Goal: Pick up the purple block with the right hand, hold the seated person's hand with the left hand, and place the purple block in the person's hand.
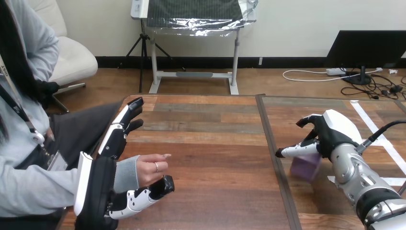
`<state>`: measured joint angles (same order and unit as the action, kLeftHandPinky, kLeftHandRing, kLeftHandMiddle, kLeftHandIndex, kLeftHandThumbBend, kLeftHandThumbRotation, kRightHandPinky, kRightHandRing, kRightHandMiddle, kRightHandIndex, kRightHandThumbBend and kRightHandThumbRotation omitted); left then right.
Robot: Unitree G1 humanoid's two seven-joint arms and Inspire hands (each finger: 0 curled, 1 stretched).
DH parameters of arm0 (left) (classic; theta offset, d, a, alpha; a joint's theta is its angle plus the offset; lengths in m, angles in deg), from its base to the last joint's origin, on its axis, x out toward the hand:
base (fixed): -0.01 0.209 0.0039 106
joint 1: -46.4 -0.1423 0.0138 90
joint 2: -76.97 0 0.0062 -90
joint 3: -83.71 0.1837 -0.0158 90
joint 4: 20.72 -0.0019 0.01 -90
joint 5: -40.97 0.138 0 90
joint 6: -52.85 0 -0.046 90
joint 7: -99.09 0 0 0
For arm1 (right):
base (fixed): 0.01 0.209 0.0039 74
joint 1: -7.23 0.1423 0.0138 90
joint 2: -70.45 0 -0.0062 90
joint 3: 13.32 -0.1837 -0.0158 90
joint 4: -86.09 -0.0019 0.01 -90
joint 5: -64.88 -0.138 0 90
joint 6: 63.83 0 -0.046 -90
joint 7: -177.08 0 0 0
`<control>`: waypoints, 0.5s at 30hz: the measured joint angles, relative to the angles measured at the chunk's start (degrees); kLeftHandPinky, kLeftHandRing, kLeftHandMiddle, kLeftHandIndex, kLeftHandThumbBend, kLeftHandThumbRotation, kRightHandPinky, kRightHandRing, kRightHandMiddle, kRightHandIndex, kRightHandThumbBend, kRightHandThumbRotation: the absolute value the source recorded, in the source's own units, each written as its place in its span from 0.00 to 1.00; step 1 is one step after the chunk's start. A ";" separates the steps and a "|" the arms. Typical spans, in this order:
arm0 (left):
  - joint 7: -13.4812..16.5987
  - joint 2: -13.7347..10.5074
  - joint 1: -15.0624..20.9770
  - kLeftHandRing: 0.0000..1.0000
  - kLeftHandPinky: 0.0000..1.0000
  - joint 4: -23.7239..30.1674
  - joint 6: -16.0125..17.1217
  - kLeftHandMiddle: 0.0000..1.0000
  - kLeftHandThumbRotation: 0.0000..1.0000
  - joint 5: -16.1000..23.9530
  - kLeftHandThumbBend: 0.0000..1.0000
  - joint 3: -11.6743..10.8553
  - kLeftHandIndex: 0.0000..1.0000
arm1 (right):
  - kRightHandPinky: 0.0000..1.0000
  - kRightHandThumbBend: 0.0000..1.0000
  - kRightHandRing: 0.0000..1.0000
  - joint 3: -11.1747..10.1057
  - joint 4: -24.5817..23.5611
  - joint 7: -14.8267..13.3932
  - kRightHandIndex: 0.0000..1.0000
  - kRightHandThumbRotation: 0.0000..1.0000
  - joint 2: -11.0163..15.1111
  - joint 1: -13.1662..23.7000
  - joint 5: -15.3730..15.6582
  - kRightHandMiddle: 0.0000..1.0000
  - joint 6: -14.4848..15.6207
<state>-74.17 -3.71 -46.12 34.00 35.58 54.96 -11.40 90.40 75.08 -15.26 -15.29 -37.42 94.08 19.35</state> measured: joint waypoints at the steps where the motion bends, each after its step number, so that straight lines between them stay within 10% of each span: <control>1: -0.11 0.00 0.00 0.90 0.83 0.00 0.00 0.91 0.66 -0.14 1.00 0.00 0.89 | 0.32 1.00 0.39 0.00 0.00 0.03 0.81 0.33 0.00 0.00 0.00 0.44 0.01; 15: -1.55 -0.05 0.00 0.91 0.84 0.01 0.00 0.91 0.66 -1.57 1.00 0.22 0.89 | 0.20 1.00 0.25 -0.24 0.00 0.66 0.82 0.34 -0.02 0.00 -0.26 0.35 0.23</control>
<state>-75.72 -3.76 -46.12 34.01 35.58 53.38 -11.18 90.16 75.08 -14.60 -15.30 -37.42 93.81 19.57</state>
